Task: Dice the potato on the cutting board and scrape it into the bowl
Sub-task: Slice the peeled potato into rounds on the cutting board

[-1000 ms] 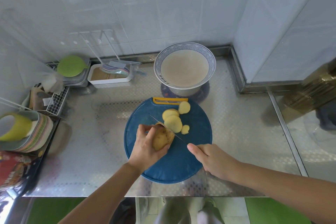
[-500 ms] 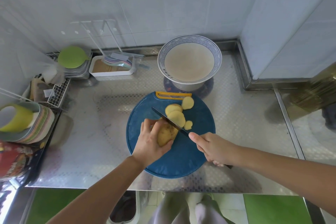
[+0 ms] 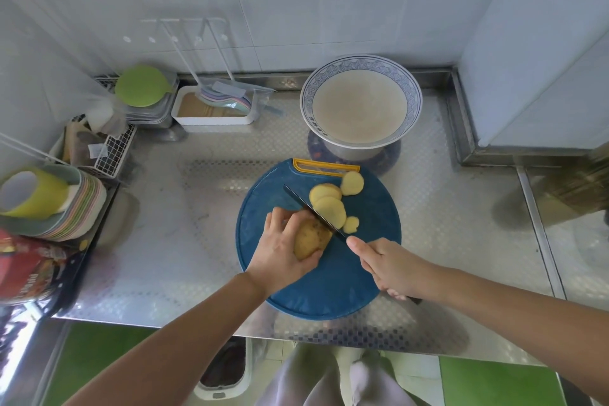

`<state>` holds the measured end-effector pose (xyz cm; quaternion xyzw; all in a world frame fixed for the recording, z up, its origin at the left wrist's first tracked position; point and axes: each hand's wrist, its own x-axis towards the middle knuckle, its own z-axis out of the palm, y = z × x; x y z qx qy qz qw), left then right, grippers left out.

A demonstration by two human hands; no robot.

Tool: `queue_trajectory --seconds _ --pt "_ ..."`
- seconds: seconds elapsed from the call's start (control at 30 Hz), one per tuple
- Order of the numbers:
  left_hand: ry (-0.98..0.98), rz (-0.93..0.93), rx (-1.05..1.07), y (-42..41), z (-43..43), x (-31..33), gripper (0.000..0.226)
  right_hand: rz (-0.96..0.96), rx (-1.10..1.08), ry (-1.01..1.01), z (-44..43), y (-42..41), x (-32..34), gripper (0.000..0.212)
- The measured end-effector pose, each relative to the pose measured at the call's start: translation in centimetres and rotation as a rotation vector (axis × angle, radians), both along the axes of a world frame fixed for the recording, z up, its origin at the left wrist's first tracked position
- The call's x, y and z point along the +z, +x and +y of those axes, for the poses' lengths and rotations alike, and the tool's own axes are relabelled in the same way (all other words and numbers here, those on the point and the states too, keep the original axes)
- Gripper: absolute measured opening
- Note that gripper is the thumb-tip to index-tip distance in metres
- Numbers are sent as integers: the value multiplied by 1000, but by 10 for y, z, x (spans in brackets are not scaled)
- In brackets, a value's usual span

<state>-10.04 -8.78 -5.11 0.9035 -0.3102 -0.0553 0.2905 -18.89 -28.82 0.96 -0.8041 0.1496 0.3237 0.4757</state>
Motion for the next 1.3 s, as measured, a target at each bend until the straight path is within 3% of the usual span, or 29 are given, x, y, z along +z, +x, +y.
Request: queue_trajectory --seconds 0.63,1.3 --pt "-6 35 -15 0 2 4 63 -17 -25 25 -9 -26 -17 52" --pt "-27 24 -20 5 3 -1 63 7 -30 103 0 -1 -34 51"
